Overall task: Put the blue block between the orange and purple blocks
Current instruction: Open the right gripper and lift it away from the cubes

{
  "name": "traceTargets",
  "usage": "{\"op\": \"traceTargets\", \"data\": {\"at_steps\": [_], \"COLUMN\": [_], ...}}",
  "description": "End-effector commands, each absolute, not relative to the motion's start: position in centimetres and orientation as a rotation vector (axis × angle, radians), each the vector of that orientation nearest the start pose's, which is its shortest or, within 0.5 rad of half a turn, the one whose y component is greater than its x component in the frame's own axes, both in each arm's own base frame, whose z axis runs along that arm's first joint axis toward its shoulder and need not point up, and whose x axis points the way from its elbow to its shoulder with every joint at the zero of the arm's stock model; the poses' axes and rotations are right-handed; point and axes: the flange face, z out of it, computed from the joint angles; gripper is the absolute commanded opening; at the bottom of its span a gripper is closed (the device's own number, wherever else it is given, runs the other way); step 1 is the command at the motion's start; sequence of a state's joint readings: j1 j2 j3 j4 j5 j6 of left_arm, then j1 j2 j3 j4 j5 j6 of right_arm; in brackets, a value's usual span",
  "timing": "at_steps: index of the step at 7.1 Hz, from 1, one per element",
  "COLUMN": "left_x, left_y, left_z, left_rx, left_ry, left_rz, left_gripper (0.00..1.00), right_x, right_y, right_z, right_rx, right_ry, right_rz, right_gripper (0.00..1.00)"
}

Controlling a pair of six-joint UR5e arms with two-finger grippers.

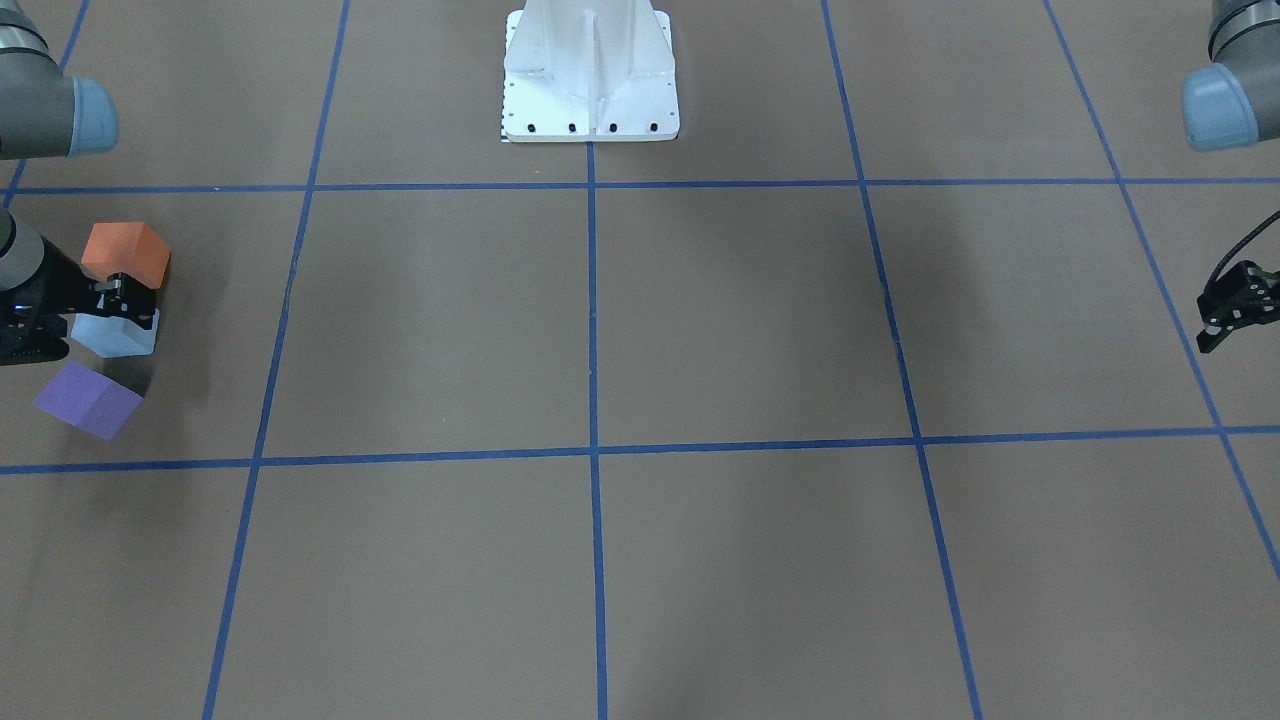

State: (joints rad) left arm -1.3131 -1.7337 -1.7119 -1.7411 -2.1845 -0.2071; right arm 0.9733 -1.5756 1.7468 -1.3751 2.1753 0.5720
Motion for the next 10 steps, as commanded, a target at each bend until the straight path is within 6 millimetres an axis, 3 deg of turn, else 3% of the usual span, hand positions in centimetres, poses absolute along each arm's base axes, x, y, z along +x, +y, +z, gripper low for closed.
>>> {"op": "traceTargets", "data": {"at_steps": [1,2,4,5,7,8,9,10], "left_x": [7.2,7.2,6.4,4.7,-1.9,-4.7,-6.4,-6.9], "left_y": [-57.0,-56.9,-56.4,-56.2,-52.1,-48.6,-45.5,-44.2], "left_z": [49.1,49.4,49.9,50.8,57.0,60.6,62.8,64.0], "left_rx": [0.310,0.304,0.315,0.326,0.317,0.282,0.253,0.232], "left_ry": [0.692,0.691,0.684,0.669,0.627,0.643,0.743,0.771], "left_rz": [0.194,0.192,0.220,0.235,0.311,0.294,0.249,0.222], "left_gripper": [1.00,1.00,1.00,1.00,1.00,1.00,1.00,1.00], "right_x": [-17.7,-14.8,-5.9,-0.6,7.3,9.8,10.3,10.2], "right_y": [-46.9,-46.7,-47.2,-47.5,-45.0,-42.8,-42.7,-41.8], "right_z": [52.4,51.5,54.4,56.1,61.1,62.4,61.8,63.0], "right_rx": [0.041,0.087,0.131,0.131,0.110,0.114,0.133,0.108], "right_ry": [-0.727,-0.724,-0.670,-0.646,-0.824,-0.839,-0.826,-0.826], "right_rz": [-0.080,-0.071,-0.198,-0.226,-0.135,-0.072,-0.066,-0.057], "right_gripper": [1.00,1.00,1.00,1.00,1.00,1.00,1.00,1.00]}}
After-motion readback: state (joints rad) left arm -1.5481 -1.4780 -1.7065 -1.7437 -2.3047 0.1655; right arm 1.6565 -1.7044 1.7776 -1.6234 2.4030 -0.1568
